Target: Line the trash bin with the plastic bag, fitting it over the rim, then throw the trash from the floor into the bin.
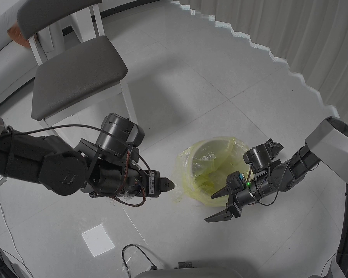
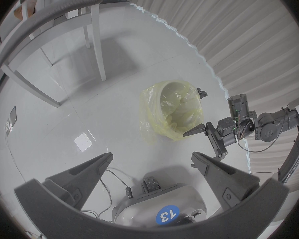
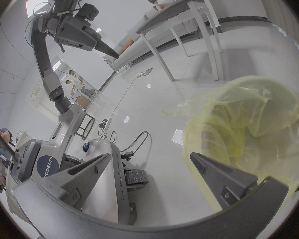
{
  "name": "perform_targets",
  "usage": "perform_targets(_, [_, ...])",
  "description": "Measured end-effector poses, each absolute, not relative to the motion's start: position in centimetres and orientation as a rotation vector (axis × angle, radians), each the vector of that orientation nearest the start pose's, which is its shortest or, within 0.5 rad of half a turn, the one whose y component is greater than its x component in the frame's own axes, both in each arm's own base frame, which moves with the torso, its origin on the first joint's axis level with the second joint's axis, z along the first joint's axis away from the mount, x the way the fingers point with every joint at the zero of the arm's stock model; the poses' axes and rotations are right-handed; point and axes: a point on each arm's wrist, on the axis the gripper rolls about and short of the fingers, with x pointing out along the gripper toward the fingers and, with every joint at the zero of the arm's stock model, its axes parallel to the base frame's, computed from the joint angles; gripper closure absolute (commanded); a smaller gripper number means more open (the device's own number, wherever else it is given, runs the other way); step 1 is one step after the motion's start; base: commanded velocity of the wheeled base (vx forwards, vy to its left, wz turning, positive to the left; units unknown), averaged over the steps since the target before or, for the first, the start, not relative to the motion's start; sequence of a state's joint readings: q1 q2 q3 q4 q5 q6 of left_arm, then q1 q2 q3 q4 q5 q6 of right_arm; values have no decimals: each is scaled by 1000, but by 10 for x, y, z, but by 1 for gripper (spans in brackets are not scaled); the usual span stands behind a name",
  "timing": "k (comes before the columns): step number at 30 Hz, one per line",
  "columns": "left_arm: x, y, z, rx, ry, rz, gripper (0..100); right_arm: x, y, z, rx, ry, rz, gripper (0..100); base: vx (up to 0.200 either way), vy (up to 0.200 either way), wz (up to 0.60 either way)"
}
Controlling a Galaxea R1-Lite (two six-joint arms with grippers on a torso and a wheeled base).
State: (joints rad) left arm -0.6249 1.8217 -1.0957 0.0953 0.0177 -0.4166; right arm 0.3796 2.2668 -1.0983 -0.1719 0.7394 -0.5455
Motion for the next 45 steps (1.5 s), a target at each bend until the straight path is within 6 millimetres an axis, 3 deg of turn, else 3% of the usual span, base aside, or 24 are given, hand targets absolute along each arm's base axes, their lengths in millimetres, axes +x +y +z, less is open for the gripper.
perform_targets(12, [262,-178,154,-126,899,-369,0,358,171,-5,-234,755,1274,0,0,0,0])
perform_targets(32, [264,-167,154,-143,868,-352,0,378,177,-34,-226,767,1266,0,0,0,0])
perform_targets(37, [264,-167,156,-144,865,-355,0,372,174,-31,-227,772,1269,0,0,0,0])
perform_targets(45, [263,-172,160,-141,853,-372,0,352,163,-8,-240,768,1272,0,0,0,0])
